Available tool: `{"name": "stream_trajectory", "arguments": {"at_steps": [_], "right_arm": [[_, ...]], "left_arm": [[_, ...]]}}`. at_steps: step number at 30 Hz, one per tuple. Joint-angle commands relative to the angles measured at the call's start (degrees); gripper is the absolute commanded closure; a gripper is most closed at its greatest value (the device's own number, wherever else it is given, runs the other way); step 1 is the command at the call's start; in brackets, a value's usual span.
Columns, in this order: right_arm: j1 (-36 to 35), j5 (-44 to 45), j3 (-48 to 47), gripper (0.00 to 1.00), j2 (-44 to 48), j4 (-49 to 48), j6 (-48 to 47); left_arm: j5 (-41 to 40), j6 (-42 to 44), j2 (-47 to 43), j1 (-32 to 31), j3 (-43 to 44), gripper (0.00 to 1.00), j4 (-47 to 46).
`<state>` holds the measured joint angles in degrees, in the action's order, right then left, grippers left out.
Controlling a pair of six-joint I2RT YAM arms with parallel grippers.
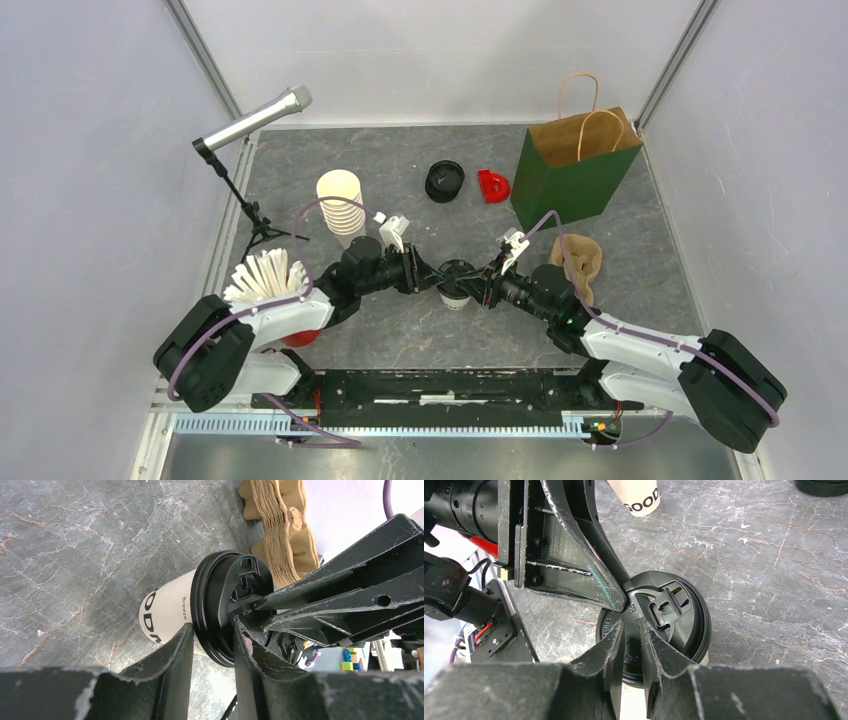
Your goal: Pack the takeout coffee
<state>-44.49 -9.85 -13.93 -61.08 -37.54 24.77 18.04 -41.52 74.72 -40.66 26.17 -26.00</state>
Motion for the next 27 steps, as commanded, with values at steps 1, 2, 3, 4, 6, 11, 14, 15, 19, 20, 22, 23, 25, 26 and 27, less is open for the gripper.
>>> {"name": "stream_trajectory", "arguments": {"at_steps": [1, 2, 3, 4, 6, 11, 14, 15, 19, 20, 22, 23, 25, 26, 27], "right_arm": [[0.28, 1.65, 2.75, 0.76, -2.11, 13.46, -0.21], [0.28, 1.56, 2.1, 0.76, -1.82, 14.03, -0.43], [0.28, 1.44, 1.12, 0.76, -1.49, 14.78, -0.57], [0.27, 1.31, -0.05, 0.76, -1.05, 15.68, -0.74], [0.28, 1.1, -2.72, 0.75, -0.13, 17.42, -0.99], [0.37, 0.27, -10.58, 0.74, 2.17, 22.1, -2.05], [0.45, 0.17, -14.42, 0.73, 2.71, 24.62, -2.88], [0.46, 0.16, -15.14, 0.72, 2.9, 25.27, -3.19], [0.39, 0.78, -16.54, 0.64, 4.18, 27.87, -4.31], [0.45, 0.91, -16.64, 0.62, 4.56, 28.44, -4.63], [0.46, 1.76, -17.37, 0.52, 5.17, 30.71, -5.75], [0.45, 2.11, -17.96, 0.42, 5.41, 32.1, -6.48], [0.29, 2.74, -19.62, 0.26, 5.45, 35.29, -7.81], [0.15, 2.93, -20.19, 0.19, 5.53, 36.35, -8.62], [-0.1, 3.57, -20.97, 0.05, 5.58, 37.32, -9.49]], "left_arm": [[-4.42, 2.93, 1.7, -0.4, -3.38, 0.64, 17.62], [-4.19, 2.76, 0.16, -0.38, -2.57, 0.63, 18.05], [-3.91, 2.74, -1.1, -0.34, -1.18, 0.61, 18.55], [-3.81, 2.96, -2.5, -0.3, 0.5, 0.6, 19.65], [-3.21, 4.05, -3.97, -0.18, 4.63, 0.55, 22.56], [-3.45, 6.89, -4.54, 0.66, 13.78, 0.52, 29.63], [-2.89, 7.75, -4.01, 1.0, 16.56, 0.49, 30.83], [-2.56, 7.92, -3.92, 1.1, 17.05, 0.47, 30.96], [-1.95, 9.25, -4.99, 1.2, 18.5, 0.4, 31.97], [-1.96, 9.91, -5.6, 1.18, 19.0, 0.38, 32.48], [-2.07, 11.57, -7.15, 1.18, 20.34, 0.35, 34.35], [-2.13, 12.26, -7.97, 1.2, 21.38, 0.34, 35.51], [-2.62, 13.97, -9.6, 1.2, 23.82, 0.3, 39.49], [-3.37, 14.92, -10.74, 1.2, 25.04, 0.28, 41.97], [-4.25, 15.96, -11.95, 1.2, 26.38, 0.25, 44.42]]}}
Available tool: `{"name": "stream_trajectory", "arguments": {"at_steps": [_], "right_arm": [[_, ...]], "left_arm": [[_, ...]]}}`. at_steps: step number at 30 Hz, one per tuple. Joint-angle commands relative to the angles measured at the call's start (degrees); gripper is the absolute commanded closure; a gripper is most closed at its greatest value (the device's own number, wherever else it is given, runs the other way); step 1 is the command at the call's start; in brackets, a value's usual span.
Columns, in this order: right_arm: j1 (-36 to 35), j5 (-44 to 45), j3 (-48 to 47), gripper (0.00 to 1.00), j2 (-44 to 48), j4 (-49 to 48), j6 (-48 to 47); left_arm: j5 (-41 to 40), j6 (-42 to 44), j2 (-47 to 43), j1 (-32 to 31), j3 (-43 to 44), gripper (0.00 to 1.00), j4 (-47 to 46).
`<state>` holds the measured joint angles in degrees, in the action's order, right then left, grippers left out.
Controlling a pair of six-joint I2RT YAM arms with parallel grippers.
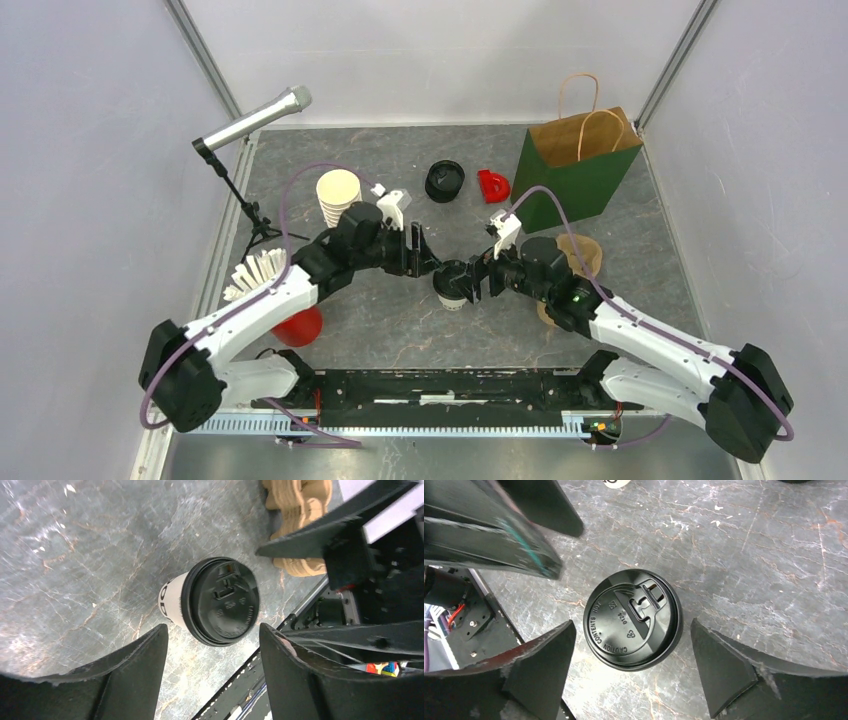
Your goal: Pack the takeout coffee
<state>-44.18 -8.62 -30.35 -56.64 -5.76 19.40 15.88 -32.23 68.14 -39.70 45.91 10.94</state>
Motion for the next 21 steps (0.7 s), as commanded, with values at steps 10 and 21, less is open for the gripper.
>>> {"name": "stream_trajectory", "arguments": {"at_steps": [10, 21], "right_arm": [[-8.65, 15.27, -13.49, 0.02, -4.83, 14.06, -9.62], [-12.09, 19.73, -16.87, 0.02, -11.55, 15.42, -11.72]], "left_arm": [[-8.01, 18.28, -17.36, 0.18, 17.57, 0.0, 26.81], [-15.22, 26.57, -37.38, 0.22, 9.69, 0.0, 27.36]]}}
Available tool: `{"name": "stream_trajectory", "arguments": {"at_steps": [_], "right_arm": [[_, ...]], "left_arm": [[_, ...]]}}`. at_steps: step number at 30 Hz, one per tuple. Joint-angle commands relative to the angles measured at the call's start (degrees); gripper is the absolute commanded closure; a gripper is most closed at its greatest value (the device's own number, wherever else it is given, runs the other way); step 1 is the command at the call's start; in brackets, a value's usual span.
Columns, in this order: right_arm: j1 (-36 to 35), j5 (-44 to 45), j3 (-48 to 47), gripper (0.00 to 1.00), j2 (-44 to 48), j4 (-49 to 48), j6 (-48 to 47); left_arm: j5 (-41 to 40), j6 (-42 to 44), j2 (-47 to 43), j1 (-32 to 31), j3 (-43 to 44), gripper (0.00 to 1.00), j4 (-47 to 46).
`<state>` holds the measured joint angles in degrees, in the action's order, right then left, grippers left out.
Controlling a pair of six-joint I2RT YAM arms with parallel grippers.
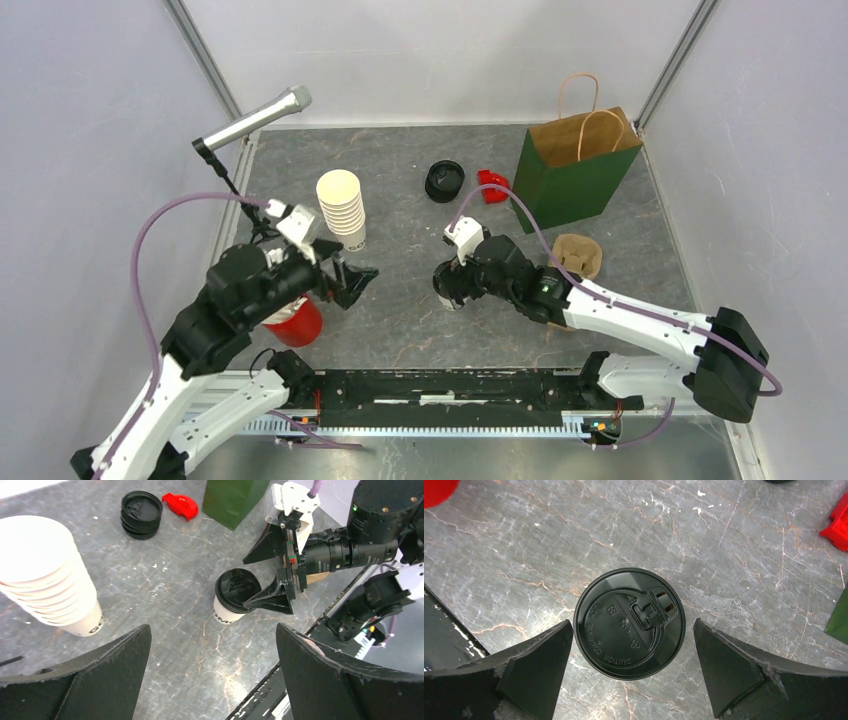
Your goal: Pack the takeout coffee
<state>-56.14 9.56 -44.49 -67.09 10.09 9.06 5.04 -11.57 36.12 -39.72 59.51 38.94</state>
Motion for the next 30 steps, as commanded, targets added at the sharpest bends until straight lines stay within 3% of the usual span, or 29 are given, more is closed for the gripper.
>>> {"name": "stream_trajectory", "arguments": {"at_steps": [1, 8, 17, 30], "right_arm": [[-0.12, 1.26, -2.54, 0.02, -1.38, -0.95, -1.42], [-0.14, 1.39, -2.27, 0.02, -4.39, -1.54, -1.95], [-0.04, 1.0, -0.87, 0.19, -4.96, -2.4, -2.02], [5.17, 5.25, 3.11, 0.24, -0.11, 0.4, -2.16]], "left_arm": [[-4.46, 6.11, -6.79, 0.26, -5.11, 0.0, -1.56], [-3.84, 7.26, -11.86, 0.19, -9.43, 0.0, -4.14], [-4.5, 7.53, -11.3, 0.26, -10.95, 0.0, -4.29], [-7.08, 6.53, -10.8, 0.26, -14.74, 0.0, -6.61]]}}
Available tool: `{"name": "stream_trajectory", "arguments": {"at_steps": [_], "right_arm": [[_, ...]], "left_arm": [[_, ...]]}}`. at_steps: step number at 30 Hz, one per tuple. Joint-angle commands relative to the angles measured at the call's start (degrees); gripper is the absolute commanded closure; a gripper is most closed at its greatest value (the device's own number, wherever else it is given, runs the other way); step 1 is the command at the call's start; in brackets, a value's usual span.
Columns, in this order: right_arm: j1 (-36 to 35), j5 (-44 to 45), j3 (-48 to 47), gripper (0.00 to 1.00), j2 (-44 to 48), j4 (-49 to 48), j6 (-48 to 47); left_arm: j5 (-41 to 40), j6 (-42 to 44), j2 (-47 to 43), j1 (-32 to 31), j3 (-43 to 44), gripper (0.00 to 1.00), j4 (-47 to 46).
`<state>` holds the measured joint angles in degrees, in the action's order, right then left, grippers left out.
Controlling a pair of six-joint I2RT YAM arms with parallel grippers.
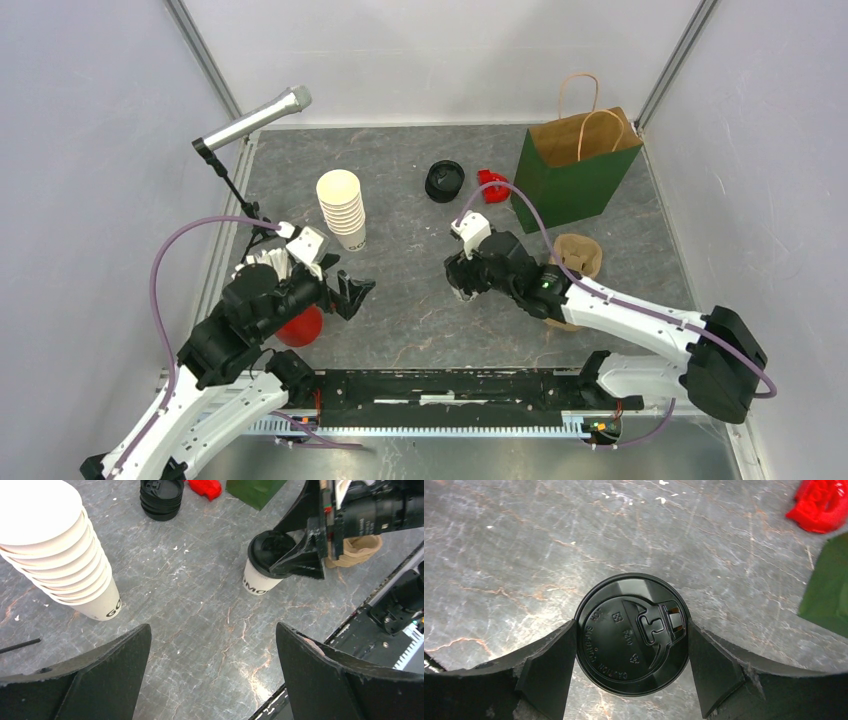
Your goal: Pack the takeout coffee
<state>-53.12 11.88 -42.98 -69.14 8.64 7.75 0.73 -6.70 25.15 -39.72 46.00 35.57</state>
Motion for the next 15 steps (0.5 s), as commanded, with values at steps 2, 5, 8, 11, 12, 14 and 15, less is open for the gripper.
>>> {"name": "stream_trajectory", "arguments": {"at_steps": [2, 5, 8, 11, 12, 14, 15], "right_arm": [[3.37, 3.15, 2.2, 0.24, 2.71, 2.33, -0.98], [4.7, 4.52, 2.51, 0.26, 3.8, 2.77, -1.39], [6.1, 6.78, 2.38, 0.26, 4.36, 3.77, -2.18], [8.3, 7.56, 3.19, 0.26, 5.08, 4.53, -3.09], [8.94, 7.64, 3.54, 0.26, 5.34, 4.68, -3.25], [10.34, 7.53, 4.32, 0.26, 6.38, 4.62, -3.63], [11.02, 7.34, 4.67, 0.26, 6.82, 4.35, -3.86]], "left_arm": [[-3.25, 2.1, 0.25, 0.26, -1.11, 0.0, -2.94], [-3.76, 2.22, 0.06, 0.26, -0.64, 0.0, -2.69], [-4.09, 2.29, -0.83, 0.26, -1.62, 0.0, -3.15], [-4.41, 2.46, -1.27, 0.23, -2.29, 0.0, -2.88], [-4.46, 2.48, -1.35, 0.26, -2.37, 0.0, -2.85], [-4.38, 2.32, -1.47, 0.26, -2.31, 0.0, -2.84], [-4.44, 2.25, -1.49, 0.21, -2.32, 0.0, -2.88]]}}
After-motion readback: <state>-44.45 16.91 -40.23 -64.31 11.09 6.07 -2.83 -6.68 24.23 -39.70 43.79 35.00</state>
